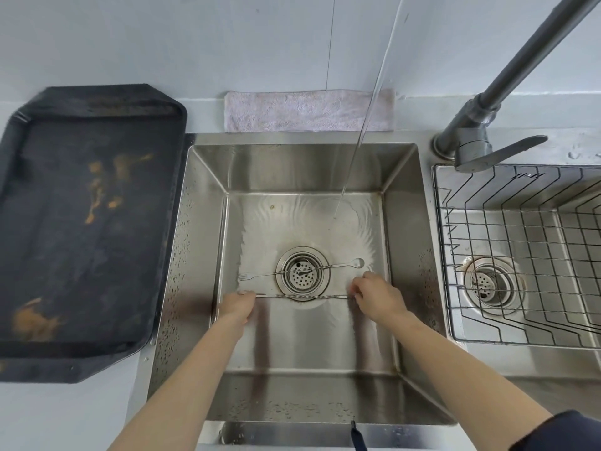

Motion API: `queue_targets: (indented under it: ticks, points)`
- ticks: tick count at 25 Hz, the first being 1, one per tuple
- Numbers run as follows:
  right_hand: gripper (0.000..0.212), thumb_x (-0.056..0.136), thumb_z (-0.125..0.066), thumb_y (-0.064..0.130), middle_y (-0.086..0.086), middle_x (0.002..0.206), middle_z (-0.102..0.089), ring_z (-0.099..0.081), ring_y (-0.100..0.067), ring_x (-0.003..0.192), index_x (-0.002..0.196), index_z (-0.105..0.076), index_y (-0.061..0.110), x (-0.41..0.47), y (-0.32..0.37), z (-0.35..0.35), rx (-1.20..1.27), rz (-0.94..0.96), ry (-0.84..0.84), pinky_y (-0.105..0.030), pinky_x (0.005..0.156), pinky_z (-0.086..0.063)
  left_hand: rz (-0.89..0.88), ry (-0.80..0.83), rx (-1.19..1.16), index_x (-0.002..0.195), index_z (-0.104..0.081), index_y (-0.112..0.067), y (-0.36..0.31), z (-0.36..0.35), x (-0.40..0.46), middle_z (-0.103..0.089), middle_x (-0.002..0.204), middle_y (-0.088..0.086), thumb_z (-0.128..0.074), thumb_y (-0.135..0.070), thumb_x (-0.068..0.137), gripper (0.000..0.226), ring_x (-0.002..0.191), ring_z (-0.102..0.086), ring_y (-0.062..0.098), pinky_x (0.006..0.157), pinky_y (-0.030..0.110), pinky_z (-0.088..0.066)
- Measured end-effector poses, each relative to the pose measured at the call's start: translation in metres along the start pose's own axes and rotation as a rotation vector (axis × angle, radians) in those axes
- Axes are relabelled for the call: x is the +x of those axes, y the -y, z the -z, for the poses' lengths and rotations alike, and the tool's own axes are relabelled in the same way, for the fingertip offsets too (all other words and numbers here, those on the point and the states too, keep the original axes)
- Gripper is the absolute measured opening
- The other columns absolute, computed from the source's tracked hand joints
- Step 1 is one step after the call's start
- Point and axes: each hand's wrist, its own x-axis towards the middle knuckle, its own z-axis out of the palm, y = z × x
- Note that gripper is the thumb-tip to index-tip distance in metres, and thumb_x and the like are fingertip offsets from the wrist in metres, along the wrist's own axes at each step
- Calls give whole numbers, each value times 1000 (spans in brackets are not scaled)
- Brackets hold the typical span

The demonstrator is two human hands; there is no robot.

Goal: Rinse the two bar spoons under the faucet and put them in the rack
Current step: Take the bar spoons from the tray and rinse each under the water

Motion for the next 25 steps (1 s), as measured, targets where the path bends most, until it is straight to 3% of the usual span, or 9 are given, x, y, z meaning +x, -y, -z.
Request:
queue_targets:
  ticks: [3, 8, 13, 18, 25]
  points:
    - [30, 94, -38, 14, -9, 125, -55, -52, -29, 117, 117, -57, 13, -6, 4, 6, -24, 23, -13, -38, 91, -47, -20, 45, 60, 117, -49, 5, -5, 6, -11, -56, 116, 23, -49, -13, 85, 37, 92, -50, 28, 78, 31, -39]
    - [37, 94, -39, 16, -11, 130, -58, -54, -31, 118, 129, -51, 17, -20, 10, 20, -66, 29, -38, -36, 95, -45, -209, 66, 343, 127, -39, 5, -13, 13, -34, -48, 133, 20, -43, -13, 90, 41, 121, -46, 33, 89, 30, -38]
    - [45, 93, -43, 16, -10, 137, -52, -50, -30, 124, 138, -42, 17, -42, 14, 39, 11, 41, -81, -38, 98, -43, -435, 80, 631, 127, -39, -1, -29, 21, -67, -48, 134, 18, -38, -21, 92, 40, 123, -45, 33, 102, 34, -37]
    - [43, 93, -46, 21, -8, 137, -54, -51, -28, 123, 136, -44, 18, -64, 12, 62, 164, 71, -219, -39, 100, -44, -677, 31, 787, 133, -32, 1, -56, 24, -113, -43, 139, 21, -37, -20, 94, 45, 127, -43, 34, 102, 34, -35]
    - [39, 92, -49, 19, -6, 134, -58, -51, -24, 126, 130, -51, 14, -99, -7, 110, 384, 178, -438, -33, 106, -38, -1063, -90, 810, 137, -31, -8, -102, 15, -179, -41, 143, 15, -41, -25, 92, 49, 130, -41, 30, 106, 42, -36]
